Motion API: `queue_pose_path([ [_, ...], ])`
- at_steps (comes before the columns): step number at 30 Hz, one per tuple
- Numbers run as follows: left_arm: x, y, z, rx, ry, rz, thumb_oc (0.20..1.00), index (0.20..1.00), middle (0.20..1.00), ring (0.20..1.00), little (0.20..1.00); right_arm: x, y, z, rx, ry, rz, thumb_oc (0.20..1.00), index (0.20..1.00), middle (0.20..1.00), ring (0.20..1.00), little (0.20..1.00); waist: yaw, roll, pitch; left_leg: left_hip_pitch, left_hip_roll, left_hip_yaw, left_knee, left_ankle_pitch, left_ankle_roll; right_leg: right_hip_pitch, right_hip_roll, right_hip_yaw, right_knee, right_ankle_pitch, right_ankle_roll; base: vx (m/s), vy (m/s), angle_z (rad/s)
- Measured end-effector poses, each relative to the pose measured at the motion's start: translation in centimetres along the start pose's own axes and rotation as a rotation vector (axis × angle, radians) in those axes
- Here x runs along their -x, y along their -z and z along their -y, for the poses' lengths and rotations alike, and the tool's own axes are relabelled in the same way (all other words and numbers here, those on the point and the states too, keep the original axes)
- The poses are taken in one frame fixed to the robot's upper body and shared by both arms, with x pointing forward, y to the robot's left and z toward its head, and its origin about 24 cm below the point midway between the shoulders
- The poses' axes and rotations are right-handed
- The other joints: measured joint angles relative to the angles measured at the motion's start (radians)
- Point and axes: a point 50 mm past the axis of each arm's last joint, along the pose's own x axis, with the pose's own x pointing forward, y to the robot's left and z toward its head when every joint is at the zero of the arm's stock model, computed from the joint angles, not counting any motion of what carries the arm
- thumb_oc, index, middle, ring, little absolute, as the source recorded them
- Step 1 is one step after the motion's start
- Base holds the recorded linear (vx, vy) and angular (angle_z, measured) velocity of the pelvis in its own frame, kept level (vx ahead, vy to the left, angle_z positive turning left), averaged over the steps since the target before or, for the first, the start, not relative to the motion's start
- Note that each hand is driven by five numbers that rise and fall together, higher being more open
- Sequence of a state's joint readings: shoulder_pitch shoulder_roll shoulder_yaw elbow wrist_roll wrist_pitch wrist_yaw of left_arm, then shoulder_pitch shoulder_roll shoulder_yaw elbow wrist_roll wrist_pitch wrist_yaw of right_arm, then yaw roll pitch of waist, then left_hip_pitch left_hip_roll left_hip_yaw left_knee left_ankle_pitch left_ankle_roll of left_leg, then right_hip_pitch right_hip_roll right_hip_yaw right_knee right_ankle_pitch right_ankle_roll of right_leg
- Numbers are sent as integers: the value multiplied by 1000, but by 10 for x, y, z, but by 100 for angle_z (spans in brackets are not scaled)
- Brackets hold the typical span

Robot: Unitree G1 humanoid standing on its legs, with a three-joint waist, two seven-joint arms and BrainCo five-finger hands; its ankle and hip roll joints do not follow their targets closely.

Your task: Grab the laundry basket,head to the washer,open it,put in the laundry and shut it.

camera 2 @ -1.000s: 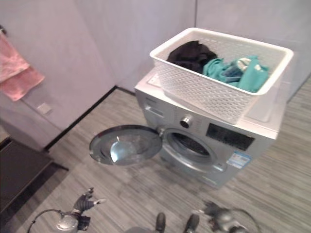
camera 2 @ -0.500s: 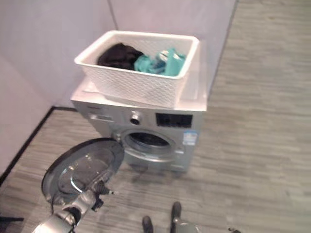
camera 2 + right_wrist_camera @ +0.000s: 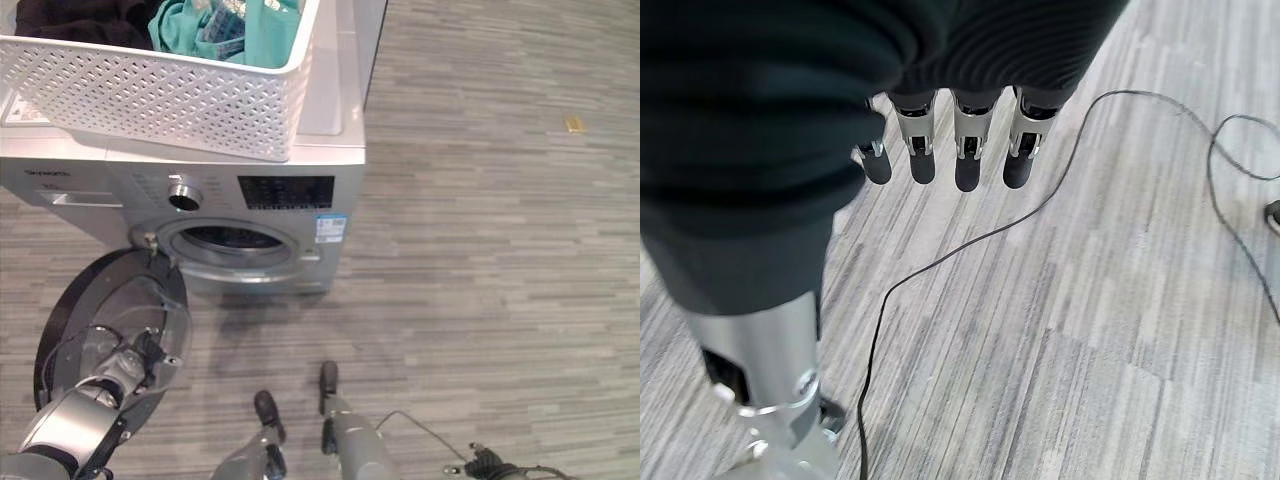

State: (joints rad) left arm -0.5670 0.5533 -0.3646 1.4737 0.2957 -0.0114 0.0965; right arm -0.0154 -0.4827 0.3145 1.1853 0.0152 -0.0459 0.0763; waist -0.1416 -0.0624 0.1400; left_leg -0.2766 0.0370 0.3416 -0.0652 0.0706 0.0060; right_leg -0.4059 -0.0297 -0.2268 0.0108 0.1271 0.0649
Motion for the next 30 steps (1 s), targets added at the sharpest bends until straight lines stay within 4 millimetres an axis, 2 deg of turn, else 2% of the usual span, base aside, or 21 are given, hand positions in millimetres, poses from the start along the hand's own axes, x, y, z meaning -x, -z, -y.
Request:
queue_pose_path([
  [4, 2, 23, -3, -16, -1, -64, 1000, 1000, 1000, 1000, 1000, -1, -14, -2, 59, -26, 56, 1000, 1000, 1000, 1000, 1000, 20, 7, -20, 9, -2, -3, -11, 3, -5, 4, 1, -4, -1, 0, -9, 3, -23, 2],
  [8, 6, 51, 0, -33, 6, -137, 1000, 1000, 1000, 1000, 1000, 0, -37, -8, 129, -61, 152, 1000, 1000, 1000, 1000, 1000, 29, 14, -75, 14, -3, -8, -22, 4, -5, 7, 1, -6, -1, -1, -10, 12, -49, 4],
  [10, 5, 49, 2, -6, -11, -121, 1000, 1000, 1000, 1000, 1000, 1, -47, -16, 141, -84, 202, 1000, 1000, 1000, 1000, 1000, 42, 19, -94, 34, -5, -24, -22, 8, -5, 33, -1, -7, 0, -4, -14, 40, -66, 19],
  [12, 5, 42, 10, 69, -8, -83, 1000, 1000, 1000, 1000, 1000, 0, -44, -20, 137, -93, 192, 1000, 1000, 1000, 1000, 1000, 53, 22, -107, 45, -9, -32, -23, 2, -13, 46, -7, -10, 3, -14, -28, 74, -82, 20],
  [13, 6, 35, 23, 182, -3, -60, 1000, 1000, 1000, 1000, 1000, -1, -38, -21, 124, -93, 167, 1000, 1000, 1000, 1000, 1000, 68, 30, -113, 55, -10, -43, -25, -3, -19, 61, -9, -14, 2, -14, -29, 76, -66, 17],
  [14, 7, 26, 34, 235, 7, -30, 1000, 1000, 1000, 1000, 1000, -1, -31, -24, 117, -94, 138, 1000, 1000, 1000, 1000, 1000, 72, 37, -115, 68, -11, -53, -27, -5, -21, 79, -11, -23, 0, -15, -29, 81, -56, 30],
  [16, 15, 10, 68, 304, 80, 37, 1000, 1000, 1000, 1000, 1000, -2, -12, -32, 98, -108, 64, 1000, 1000, 1000, 1000, 1000, 82, 49, -129, 100, -12, -70, -28, -11, -21, 123, -13, -36, -2, -32, -36, 62, -40, 25],
  [19, 27, 10, 105, 364, 168, 40, 1000, 1000, 1000, 1000, 1000, -1, 3, -35, 49, -98, -1, 1000, 1000, 1000, 1000, 1000, 82, 64, -170, 110, -11, -77, -24, -22, -21, 133, -14, -40, 9, -52, -34, 52, -28, 7],
  [21, 38, 5, 131, 394, 240, 50, 1000, 1000, 1000, 1000, 1000, 1, 23, -37, 9, -90, -85, 1000, 1000, 1000, 1000, 1000, 86, 84, -176, 142, -9, -87, -27, -22, -21, 173, -14, -58, 7, -60, -40, 59, -34, 18],
  [24, 53, 9, 165, 410, 343, 18, 1000, 1000, 1000, 1000, 1000, 4, 36, -37, -7, -80, -137, 1000, 1000, 1000, 1000, 1000, 95, 114, -201, 160, -6, -88, -17, -31, -18, 191, -14, -61, 20, -78, -40, 68, -39, 5],
  [27, 65, 14, 187, 416, 428, -27, 1000, 1000, 1000, 1000, 1000, 6, 45, -36, -19, -75, -173, 1000, 1000, 1000, 1000, 1000, 97, 128, -208, 176, -2, -87, -6, -38, -18, 212, -12, -63, 22, -84, -46, 48, -29, 1],
  [30, 70, 24, 196, 399, 485, -70, 1000, 1000, 1000, 1000, 1000, 8, 50, -36, -21, -75, -193, 1000, 1000, 1000, 1000, 1000, 96, 135, -209, 197, 11, -88, 11, -46, -24, 231, -6, -65, 47, -105, -54, 82, -82, 2],
])
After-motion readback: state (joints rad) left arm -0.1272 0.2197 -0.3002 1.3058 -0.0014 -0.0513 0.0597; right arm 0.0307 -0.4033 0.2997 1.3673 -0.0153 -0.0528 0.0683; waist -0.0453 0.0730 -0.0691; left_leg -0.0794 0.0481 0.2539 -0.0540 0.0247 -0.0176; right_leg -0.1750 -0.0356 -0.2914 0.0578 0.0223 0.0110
